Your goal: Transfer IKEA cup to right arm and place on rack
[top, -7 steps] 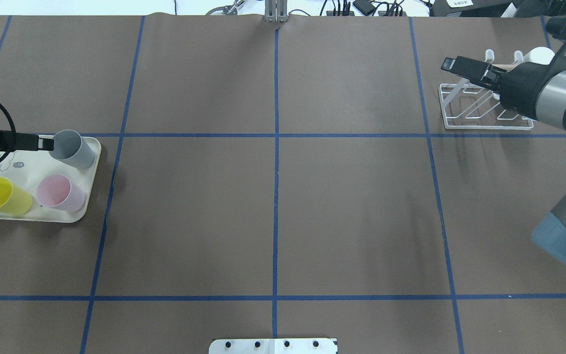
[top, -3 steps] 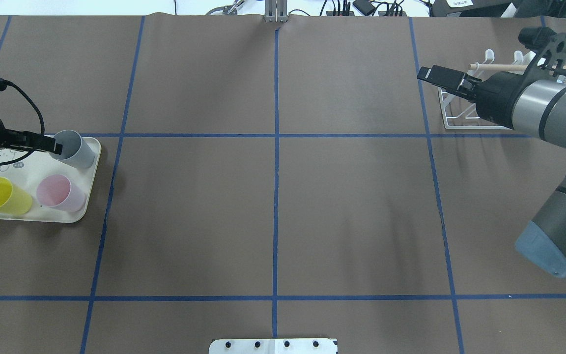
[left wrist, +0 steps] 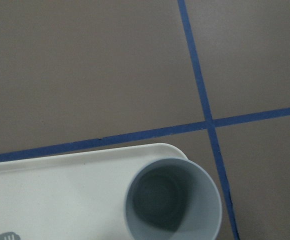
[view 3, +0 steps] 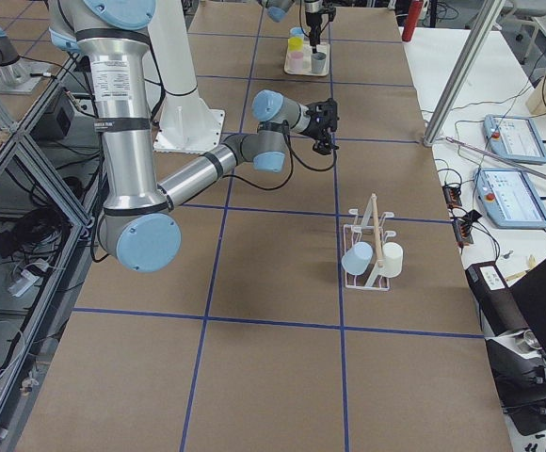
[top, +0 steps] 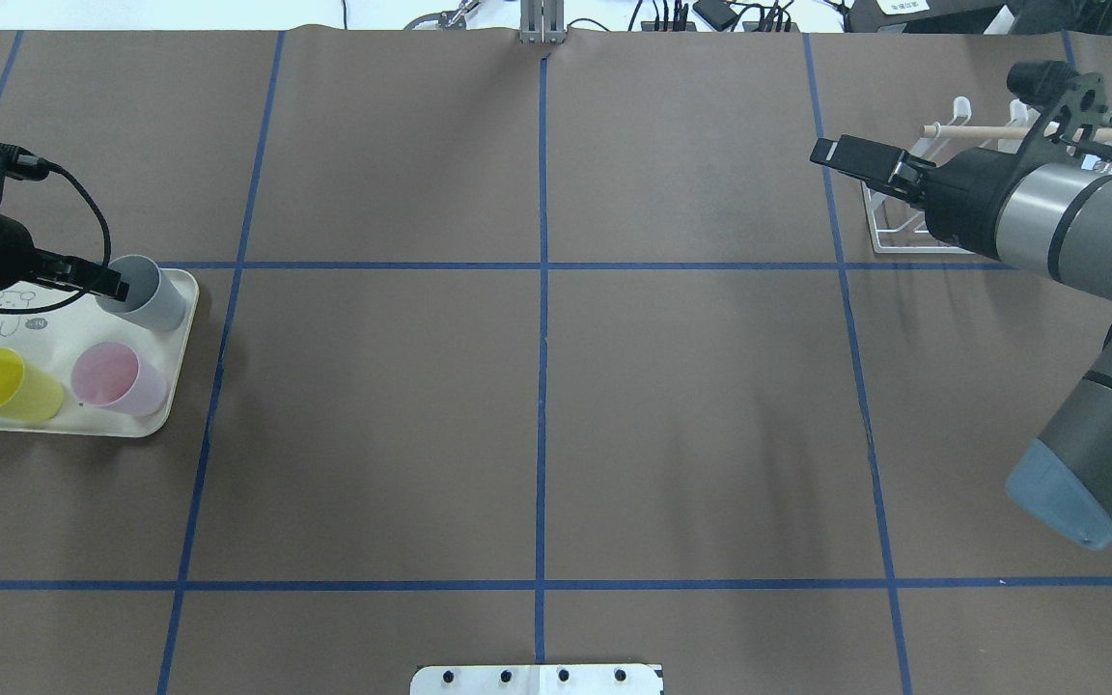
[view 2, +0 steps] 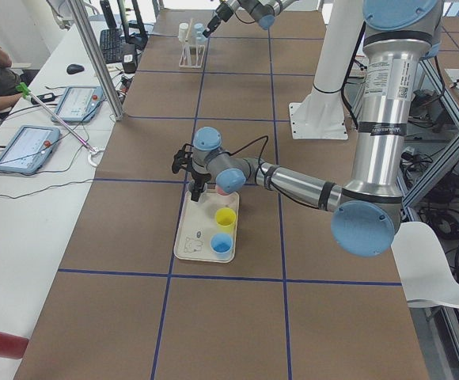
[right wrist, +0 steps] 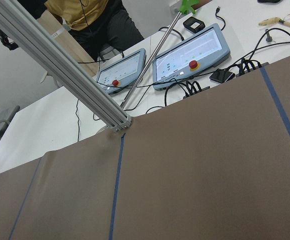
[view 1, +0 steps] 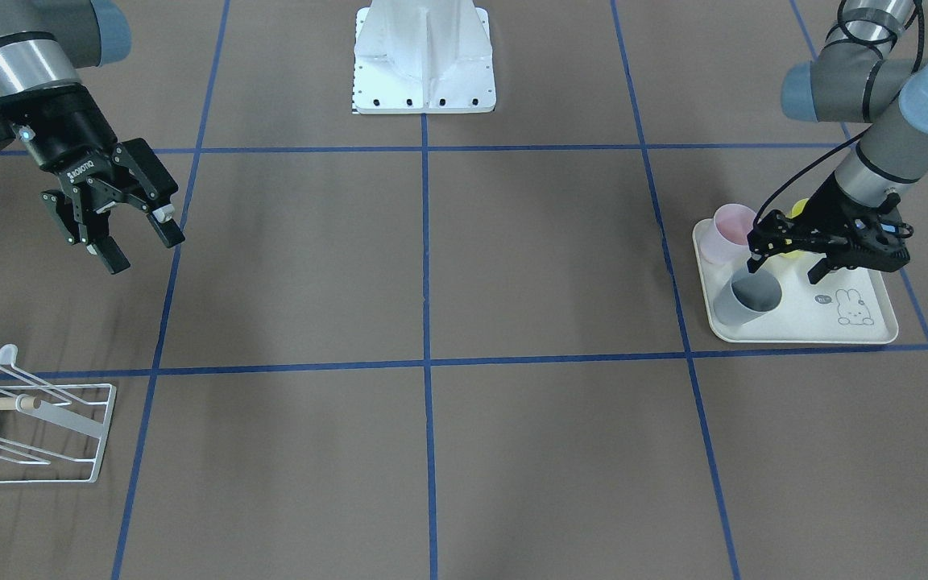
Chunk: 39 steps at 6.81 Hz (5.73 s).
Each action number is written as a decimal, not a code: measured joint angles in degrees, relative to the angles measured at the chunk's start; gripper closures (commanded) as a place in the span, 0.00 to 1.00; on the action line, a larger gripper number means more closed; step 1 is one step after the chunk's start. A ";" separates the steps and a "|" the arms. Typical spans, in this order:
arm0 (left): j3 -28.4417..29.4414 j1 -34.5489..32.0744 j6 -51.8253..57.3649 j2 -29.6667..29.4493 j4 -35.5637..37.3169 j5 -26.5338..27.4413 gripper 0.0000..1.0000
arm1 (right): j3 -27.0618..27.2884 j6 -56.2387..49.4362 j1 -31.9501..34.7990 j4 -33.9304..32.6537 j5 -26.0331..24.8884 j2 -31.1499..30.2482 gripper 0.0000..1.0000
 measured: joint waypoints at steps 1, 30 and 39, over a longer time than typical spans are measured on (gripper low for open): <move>0.51 -0.01 0.98 -0.08 0.14 -0.03 0.00 | -0.05 0.02 -0.03 0.00 0.02 0.04 0.00; -1.84 3.55 -80.61 -17.40 -32.05 15.82 1.00 | 0.53 16.96 -0.71 0.88 1.14 4.82 0.00; 6.49 20.62 -115.50 -27.40 -57.38 42.03 1.00 | -0.62 34.87 -10.29 5.01 -8.55 19.11 0.00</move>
